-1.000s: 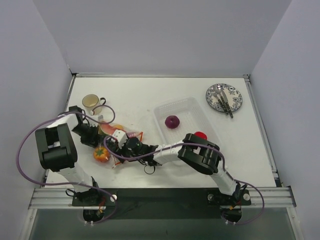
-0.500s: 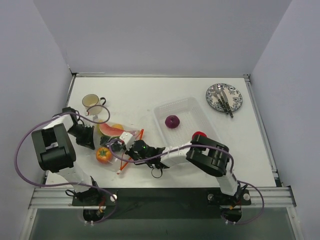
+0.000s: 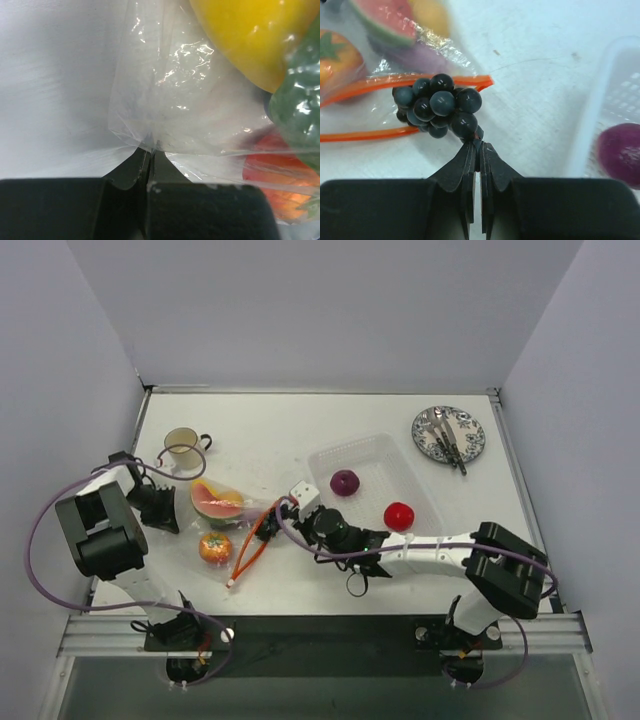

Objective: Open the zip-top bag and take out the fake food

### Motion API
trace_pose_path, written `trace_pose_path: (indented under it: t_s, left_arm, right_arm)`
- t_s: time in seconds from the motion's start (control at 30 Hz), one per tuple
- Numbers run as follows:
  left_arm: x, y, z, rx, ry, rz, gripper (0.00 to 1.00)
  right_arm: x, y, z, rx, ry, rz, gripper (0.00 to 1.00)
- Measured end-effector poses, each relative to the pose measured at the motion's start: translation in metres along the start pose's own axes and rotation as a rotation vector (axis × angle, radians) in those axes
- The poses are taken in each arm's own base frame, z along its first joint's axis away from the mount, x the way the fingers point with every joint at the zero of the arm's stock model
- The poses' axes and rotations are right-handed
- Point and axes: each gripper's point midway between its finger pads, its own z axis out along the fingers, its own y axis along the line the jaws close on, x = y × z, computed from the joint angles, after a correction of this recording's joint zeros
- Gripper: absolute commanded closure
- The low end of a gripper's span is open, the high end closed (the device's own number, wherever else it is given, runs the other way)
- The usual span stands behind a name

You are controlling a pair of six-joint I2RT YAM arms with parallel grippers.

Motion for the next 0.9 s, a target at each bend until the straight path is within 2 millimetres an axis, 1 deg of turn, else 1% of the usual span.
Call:
trace_pose_path:
  t_s: [0.13,0.3,0.4,0.43,0.5,0.67,0.73,0.77,0.8,0.83,0.87,0.9]
  left_arm:
    - [0.0,-0.001,0.0,0.0,0.0,0.001,1.0]
    - [-0.002,-0.002,0.001,0.0,-0.002,0.007,1.0]
    - [-0.002,-0.003,0.002,0.0,-0.001,0.01,1.0]
    - [-0.002,-0.003,0.002,0.001,-0.001,0.01,1.0]
    - [-0.003,-0.005,0.003,0.003,-0.002,0.014,1.0]
    - [-0.003,-0.009,0.004,0.008,-0.003,0.024,1.0]
    - [-0.003,-0.01,0.005,0.01,-0.003,0.026,1.0]
    - [-0.003,-0.011,0.005,0.012,-0.003,0.027,1.0]
    - [-0.003,-0.011,0.005,0.013,-0.002,0.028,1.0]
    - [-0.003,-0.012,0.005,0.014,-0.002,0.029,1.0]
    - [-0.003,-0.012,0.006,0.014,-0.002,0.028,1.0]
    - [-0.003,-0.012,0.006,0.015,-0.002,0.028,1.0]
  right_arm:
    - [-0.02,-0.038,-0.012,0.072,-0.037,0.075,1.0]
    - [-0.059,-0.086,-0.034,0.165,-0.138,0.166,1.0]
    - [-0.07,-0.114,-0.046,0.244,-0.174,0.202,1.0]
    - [-0.071,-0.124,-0.049,0.28,-0.177,0.21,1.0]
    - [-0.066,-0.142,-0.052,0.35,-0.164,0.221,1.0]
    - [-0.041,-0.176,-0.058,0.512,-0.088,0.224,1.0]
    - [-0.029,-0.183,-0.057,0.56,-0.052,0.217,0.92]
    - [-0.024,-0.184,-0.057,0.572,-0.037,0.213,0.87]
    - [-0.019,-0.185,-0.056,0.587,-0.019,0.209,0.79]
    - [-0.014,-0.186,-0.056,0.597,-0.003,0.205,0.6]
    - [-0.007,-0.187,-0.056,0.611,0.024,0.194,0.46]
    - [-0.003,-0.188,-0.056,0.621,0.04,0.19,0.35]
